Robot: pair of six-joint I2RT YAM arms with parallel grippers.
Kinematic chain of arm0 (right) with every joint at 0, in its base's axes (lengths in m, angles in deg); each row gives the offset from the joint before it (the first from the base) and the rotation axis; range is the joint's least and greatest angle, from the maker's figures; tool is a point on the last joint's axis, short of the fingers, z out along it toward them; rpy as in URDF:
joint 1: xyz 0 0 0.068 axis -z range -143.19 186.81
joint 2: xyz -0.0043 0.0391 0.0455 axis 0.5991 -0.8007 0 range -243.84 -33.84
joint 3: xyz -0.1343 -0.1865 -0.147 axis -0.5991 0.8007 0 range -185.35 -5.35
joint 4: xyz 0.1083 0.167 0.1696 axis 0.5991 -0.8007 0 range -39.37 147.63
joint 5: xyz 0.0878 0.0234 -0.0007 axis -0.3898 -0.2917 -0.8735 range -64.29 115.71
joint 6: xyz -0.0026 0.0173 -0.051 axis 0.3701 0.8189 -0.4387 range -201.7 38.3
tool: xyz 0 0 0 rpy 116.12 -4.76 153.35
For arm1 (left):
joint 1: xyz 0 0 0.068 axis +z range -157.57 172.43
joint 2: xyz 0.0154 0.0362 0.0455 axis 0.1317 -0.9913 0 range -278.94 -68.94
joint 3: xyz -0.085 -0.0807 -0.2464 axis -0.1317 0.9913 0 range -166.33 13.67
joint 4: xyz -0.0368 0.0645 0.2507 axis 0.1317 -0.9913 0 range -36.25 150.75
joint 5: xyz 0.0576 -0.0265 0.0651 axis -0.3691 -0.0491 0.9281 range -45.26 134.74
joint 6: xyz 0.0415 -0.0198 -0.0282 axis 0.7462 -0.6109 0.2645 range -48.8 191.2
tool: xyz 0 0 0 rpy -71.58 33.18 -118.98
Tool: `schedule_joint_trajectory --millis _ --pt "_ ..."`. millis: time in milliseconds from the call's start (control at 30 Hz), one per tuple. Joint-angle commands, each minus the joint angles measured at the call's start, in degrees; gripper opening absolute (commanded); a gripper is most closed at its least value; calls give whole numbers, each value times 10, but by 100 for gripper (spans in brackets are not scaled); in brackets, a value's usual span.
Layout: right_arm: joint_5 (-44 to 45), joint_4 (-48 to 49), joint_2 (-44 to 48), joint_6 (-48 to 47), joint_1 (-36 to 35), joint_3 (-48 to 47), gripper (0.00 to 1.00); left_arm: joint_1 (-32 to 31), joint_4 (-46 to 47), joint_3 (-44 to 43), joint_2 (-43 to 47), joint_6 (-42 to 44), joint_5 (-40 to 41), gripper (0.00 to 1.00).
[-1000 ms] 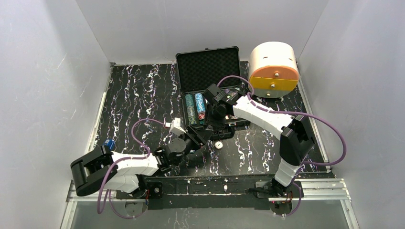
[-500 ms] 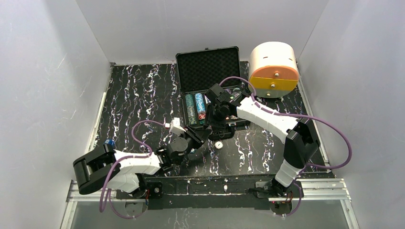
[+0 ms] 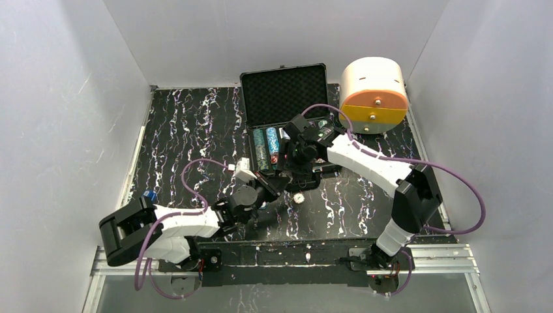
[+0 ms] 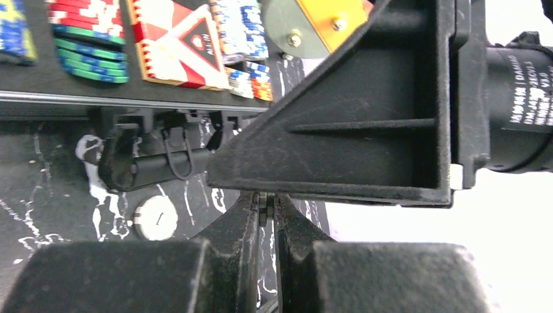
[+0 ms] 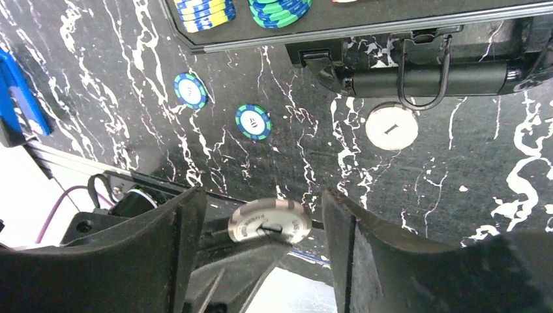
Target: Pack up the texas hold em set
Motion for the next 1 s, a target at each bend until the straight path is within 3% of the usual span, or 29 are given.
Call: schedule_joint_trajectory --millis 0,100,200,300,400,567,667,767,833,900,967 --pt "-2 41 62 -28 29 23 80 -2 20 -13 36 84 -49 0" --pt "-63 147 149 -62 84 106 91 11 25 -3 56 103 -130 0" --pt "-186 300 237 -92 161 211 93 21 25 6 83 128 -197 0" --pt "-294 378 288 -131 198 264 90 51 19 6 109 135 -281 0" --pt "-425 448 321 -161 201 302 78 85 18 -8 122 147 -384 0" --pt "-551 586 378 -114 201 360 74 126 11 -51 127 165 -527 0" --pt "-582 578 394 -120 201 366 67 138 10 -82 111 160 -592 0" --pt "-614 559 412 -136 203 366 53 138 10 -105 99 151 -629 0" --pt "-604 523 435 -156 203 361 52 138 16 -111 94 139 -643 0" --pt "-559 468 440 -194 203 345 58 138 26 -115 93 131 -657 0" --pt "-560 473 436 -182 204 344 59 138 26 -119 95 130 -666 0"
